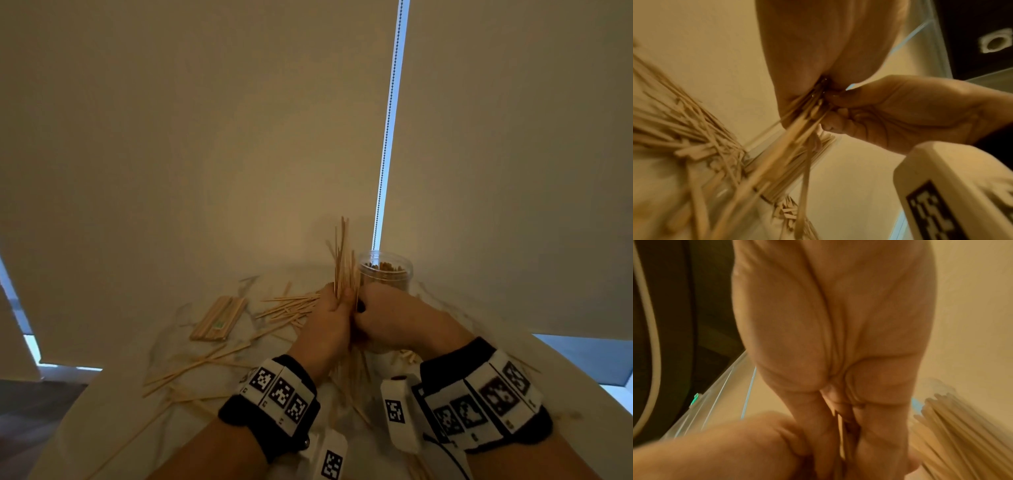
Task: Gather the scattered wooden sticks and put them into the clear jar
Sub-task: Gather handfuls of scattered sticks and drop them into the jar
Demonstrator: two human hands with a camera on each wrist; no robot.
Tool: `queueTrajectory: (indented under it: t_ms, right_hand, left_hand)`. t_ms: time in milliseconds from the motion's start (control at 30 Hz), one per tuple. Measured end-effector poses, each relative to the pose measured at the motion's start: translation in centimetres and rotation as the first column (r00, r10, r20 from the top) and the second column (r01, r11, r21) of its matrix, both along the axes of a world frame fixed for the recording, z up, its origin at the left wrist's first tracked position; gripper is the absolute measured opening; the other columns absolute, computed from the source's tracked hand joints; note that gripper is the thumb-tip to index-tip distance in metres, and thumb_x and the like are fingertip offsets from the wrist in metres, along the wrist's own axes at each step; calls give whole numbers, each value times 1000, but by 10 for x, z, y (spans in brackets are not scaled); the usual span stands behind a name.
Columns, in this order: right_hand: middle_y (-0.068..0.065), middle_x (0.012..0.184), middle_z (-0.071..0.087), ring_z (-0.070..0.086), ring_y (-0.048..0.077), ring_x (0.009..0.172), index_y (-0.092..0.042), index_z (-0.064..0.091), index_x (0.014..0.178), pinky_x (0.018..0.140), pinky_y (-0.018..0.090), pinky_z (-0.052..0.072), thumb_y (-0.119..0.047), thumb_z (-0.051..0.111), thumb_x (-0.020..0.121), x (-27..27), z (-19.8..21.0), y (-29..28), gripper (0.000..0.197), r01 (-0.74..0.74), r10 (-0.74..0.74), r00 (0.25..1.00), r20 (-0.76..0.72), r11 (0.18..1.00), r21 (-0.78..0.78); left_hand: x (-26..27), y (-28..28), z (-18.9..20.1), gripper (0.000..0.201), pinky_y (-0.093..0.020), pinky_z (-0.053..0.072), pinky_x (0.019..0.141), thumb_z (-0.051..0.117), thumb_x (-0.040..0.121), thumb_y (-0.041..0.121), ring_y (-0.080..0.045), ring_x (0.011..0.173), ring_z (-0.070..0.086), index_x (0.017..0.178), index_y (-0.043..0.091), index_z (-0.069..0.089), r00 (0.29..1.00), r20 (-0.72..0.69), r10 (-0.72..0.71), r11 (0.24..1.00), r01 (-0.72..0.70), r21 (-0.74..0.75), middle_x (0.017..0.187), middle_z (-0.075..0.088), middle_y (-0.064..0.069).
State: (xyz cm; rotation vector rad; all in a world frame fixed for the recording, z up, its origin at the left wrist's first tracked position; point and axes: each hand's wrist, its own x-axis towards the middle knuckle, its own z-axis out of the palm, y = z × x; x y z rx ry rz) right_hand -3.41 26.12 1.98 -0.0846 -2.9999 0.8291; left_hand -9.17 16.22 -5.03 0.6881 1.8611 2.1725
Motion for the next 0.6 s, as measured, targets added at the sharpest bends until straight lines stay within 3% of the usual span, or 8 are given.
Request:
queueTrajectory:
  t_ms: [100, 167, 233, 367, 433, 500, 533, 600]
  right_hand:
    - [13, 82, 73, 71, 25, 75, -4, 71, 86, 71, 37, 60, -13, 58, 91, 3, -3, 3, 16, -40, 41, 999, 34, 999, -32]
    - [11, 75, 74, 73, 23, 68, -6, 72, 81, 65, 34, 60, -14, 64, 90, 2, -4, 9, 14, 0, 2, 1000, 14, 995, -97]
    - [14, 68, 72, 73, 28, 64, -2, 70, 75, 61, 40, 61, -14, 71, 85, 1, -4, 15, 16, 65, -71, 997, -24, 980, -190]
    - [7, 68, 72, 69, 20, 62, -9, 72, 76, 61, 33, 56, -26, 70, 85, 0, -3, 15, 19, 114, -104, 975, -197, 993, 40]
    - [5, 76, 72, 68, 17, 67, -15, 74, 86, 62, 26, 53, -26, 64, 91, 2, 0, 9, 16, 99, -79, 978, -195, 990, 95]
    - [8, 90, 71, 68, 21, 80, -12, 71, 103, 75, 32, 57, -24, 56, 97, 1, 1, 6, 20, 66, -43, 992, -118, 978, 199]
    - [9, 97, 70, 67, 22, 87, -12, 70, 110, 82, 35, 56, -22, 54, 99, 1, 2, 5, 22, 54, -35, 996, -81, 969, 241]
    - [6, 102, 70, 65, 20, 93, -15, 69, 114, 84, 31, 53, -22, 56, 98, 2, 5, 4, 22, 61, -41, 995, -87, 966, 251]
  left_hand:
    - [-4, 0, -9, 28, -57, 54, 92, 44, 100, 43, -27, 106, 68, 115, 26, 61, 1000, -10, -7, 1000, 7, 10, 111, 71, -5]
    - [-6, 0, -10, 25, -57, 55, 90, 42, 105, 36, -30, 101, 68, 115, 24, 61, 1000, -16, -25, 999, 25, 30, 108, 71, -8]
    - [-4, 1, -8, 25, -54, 56, 85, 42, 105, 34, -30, 92, 67, 114, 23, 63, 998, -44, -49, 996, 52, 69, 104, 70, -9]
    - [-1, 2, -3, 26, -58, 55, 88, 42, 106, 32, -36, 98, 68, 116, 20, 63, 996, -82, -43, 995, 50, 88, 108, 71, -13]
    - [-1, 3, -4, 31, -60, 53, 91, 44, 102, 38, -36, 103, 67, 119, 21, 63, 997, -67, -43, 996, 49, 81, 111, 70, -13]
    - [-2, 2, -4, 36, -57, 54, 91, 45, 97, 43, -33, 102, 68, 120, 22, 63, 997, -62, -43, 996, 47, 69, 110, 71, -12]
    - [-2, 1, -3, 37, -53, 57, 86, 44, 98, 43, -31, 97, 69, 120, 20, 62, 997, -70, -41, 997, 45, 60, 107, 71, -11]
    - [-2, -1, -1, 33, -37, 57, 64, 39, 106, 37, -23, 74, 65, 119, 15, 60, 995, -94, -42, 998, 47, 47, 96, 69, -10]
